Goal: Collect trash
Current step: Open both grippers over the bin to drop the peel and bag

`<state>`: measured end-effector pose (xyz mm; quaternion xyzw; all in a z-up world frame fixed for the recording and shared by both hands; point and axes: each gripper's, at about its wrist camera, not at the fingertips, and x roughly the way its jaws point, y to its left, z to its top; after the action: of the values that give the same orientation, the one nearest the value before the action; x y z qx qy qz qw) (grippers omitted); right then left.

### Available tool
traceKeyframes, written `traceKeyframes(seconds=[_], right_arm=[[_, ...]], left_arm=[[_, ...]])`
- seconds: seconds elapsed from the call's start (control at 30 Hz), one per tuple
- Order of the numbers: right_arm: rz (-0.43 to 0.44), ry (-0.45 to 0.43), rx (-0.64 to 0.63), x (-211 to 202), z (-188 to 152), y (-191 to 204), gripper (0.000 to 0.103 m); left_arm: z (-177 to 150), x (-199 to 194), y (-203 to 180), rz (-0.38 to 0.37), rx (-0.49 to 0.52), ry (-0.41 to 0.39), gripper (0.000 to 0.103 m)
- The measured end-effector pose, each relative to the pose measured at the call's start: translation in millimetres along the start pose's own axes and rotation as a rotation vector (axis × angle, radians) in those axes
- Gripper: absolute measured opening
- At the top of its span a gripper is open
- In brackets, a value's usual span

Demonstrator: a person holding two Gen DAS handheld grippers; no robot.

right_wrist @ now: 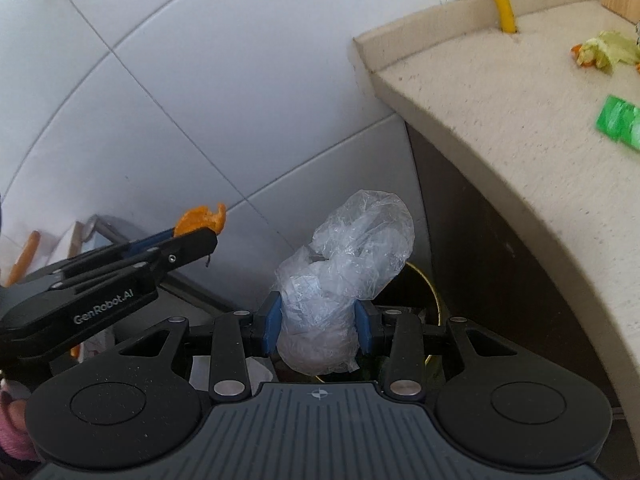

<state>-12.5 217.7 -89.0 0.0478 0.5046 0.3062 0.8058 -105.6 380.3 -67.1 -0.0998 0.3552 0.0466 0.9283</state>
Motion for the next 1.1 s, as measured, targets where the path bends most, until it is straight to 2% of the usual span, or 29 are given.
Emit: traceKeyframes(seconds=[0.27,0.33,0.37,0.43,0.53,0.6,0.67,1.1], right_arm=[[0.003,0.034,0.000,16,0,2,0.045],[0.001,0.046,0.000,20,-1,1,0.048],[-0.002,0.052,0.000,23,0,1,0.049],[-0.002,0.069,0.002,29,0,0,0.050],[-0.006,0.081,0.004,38,0,-1,0.052],[0.000,0.085,0.017,42,0,-3,0.056],[0.005,0.090,0.033,46,0,-6,0.064],[-0.023,0.084,0.069,38,-5,-15,0.067]], left_arm=[[1,7,-3,0.008,0.017,0.032,0.020],[1,11,-4,0.021,0.022,0.048,0.022],[1,12,-3,0.027,0.023,0.055,0.026],[1,15,-3,0.034,0.024,0.068,0.043],[2,18,-1,0.044,0.013,0.088,0.061],[1,17,0,0.042,0.001,0.088,0.063],[1,17,2,0.040,-0.010,0.090,0.065],[2,15,2,0.022,-0.004,0.087,0.067]])
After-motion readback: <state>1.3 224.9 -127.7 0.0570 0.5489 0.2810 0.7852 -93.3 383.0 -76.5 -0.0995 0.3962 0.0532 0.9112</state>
